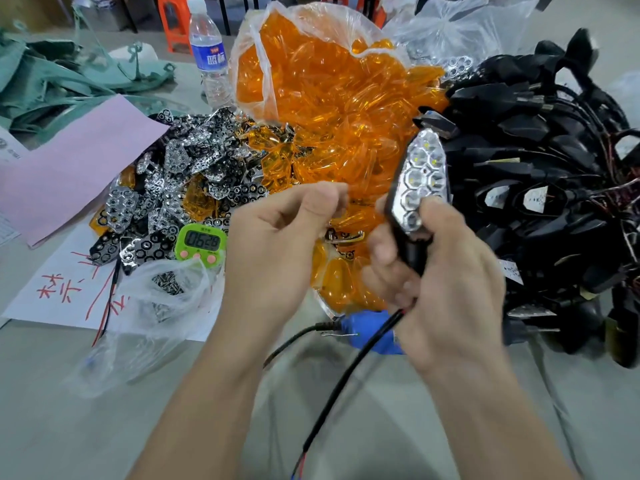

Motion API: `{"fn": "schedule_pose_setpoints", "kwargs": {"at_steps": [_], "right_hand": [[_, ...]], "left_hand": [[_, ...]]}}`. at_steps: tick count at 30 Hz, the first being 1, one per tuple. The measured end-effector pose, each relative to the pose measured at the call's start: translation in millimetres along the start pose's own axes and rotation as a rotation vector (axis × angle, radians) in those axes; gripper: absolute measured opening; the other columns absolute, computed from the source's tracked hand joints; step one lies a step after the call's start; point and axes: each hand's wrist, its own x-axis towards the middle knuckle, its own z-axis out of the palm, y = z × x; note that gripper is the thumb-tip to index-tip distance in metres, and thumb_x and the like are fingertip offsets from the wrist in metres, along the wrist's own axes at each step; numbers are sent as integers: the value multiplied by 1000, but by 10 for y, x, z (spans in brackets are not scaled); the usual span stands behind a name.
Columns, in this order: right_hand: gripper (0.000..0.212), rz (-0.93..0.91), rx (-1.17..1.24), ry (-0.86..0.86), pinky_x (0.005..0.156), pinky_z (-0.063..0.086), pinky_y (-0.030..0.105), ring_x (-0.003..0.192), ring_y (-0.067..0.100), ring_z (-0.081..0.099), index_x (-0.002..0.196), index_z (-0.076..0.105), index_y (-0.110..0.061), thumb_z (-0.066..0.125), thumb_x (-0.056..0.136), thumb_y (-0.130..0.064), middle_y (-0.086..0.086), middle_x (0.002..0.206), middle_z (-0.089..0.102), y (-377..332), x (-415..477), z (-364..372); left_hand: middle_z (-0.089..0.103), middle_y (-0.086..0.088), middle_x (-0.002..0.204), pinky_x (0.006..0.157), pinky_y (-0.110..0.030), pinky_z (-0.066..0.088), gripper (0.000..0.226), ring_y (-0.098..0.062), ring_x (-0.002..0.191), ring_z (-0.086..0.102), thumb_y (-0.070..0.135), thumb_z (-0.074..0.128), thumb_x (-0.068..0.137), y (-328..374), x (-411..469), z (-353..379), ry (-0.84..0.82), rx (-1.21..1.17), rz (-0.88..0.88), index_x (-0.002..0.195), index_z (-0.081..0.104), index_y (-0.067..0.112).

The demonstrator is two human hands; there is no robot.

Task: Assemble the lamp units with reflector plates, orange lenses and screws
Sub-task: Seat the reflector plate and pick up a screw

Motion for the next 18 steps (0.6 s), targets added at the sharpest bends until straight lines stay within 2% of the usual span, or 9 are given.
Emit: {"fn": "schedule_pose_setpoints", "kwargs": {"at_steps": [2,4,5,7,9,11,12,15,18], "right_hand": [[32,124,85,-31,36,24,22,40,9,27,94,62,0,44,105,-24,7,60,49,-116,121,-213],[31,207,102,-26,34,25,19,39,5,26,96,61,-1,40,105,-23,5,61,47,-191,222,-427],[31,232,95,-7,33,24,18,39,5,25,96,60,-2,40,105,-23,5,61,46,-187,261,-515],[30,275,85,32,33,24,18,38,4,25,95,59,-1,40,105,-23,5,61,46,-121,302,-649],[30,311,92,59,33,23,19,38,5,25,96,59,-1,41,105,-23,6,61,46,4,301,-705],[30,325,82,75,34,21,20,39,6,25,97,59,1,41,105,-22,7,61,47,142,282,-718],[31,330,67,83,35,20,21,39,7,24,97,59,1,41,106,-22,8,61,47,203,272,-717],[32,352,29,108,36,19,22,41,8,23,100,59,2,40,108,-23,10,62,47,333,258,-719],[32,363,31,105,35,19,21,40,8,23,104,58,2,40,108,-24,10,62,47,376,262,-728]], "left_hand": [[78,15,109,88,-27,61,19,-3,92,72,33,72,94,-310,196,-99,-16,353,-87,112,78,37],[71,16,124,70,-6,52,32,2,78,67,25,70,96,-601,309,-144,-139,732,-124,124,72,38],[69,15,129,66,-6,49,34,-1,80,67,24,70,95,-707,326,-132,-228,843,-120,126,71,39],[64,14,138,94,-20,51,36,-9,113,64,25,70,93,-863,304,-64,-366,1000,-69,127,71,38],[65,11,138,104,-36,48,35,-15,120,61,27,71,93,-927,287,19,-281,1032,-19,127,71,37],[69,8,130,96,-32,48,35,-14,104,65,26,70,95,-947,294,96,-122,936,21,128,70,37],[70,8,128,96,-30,46,35,-13,108,64,25,68,96,-965,303,133,-98,914,44,128,70,37],[69,9,130,103,-34,45,36,-12,128,55,22,67,97,-1042,355,185,-138,942,83,130,69,34],[67,9,131,104,-35,45,35,-14,129,53,22,65,99,-1035,422,182,-164,1013,87,133,68,32]]}}
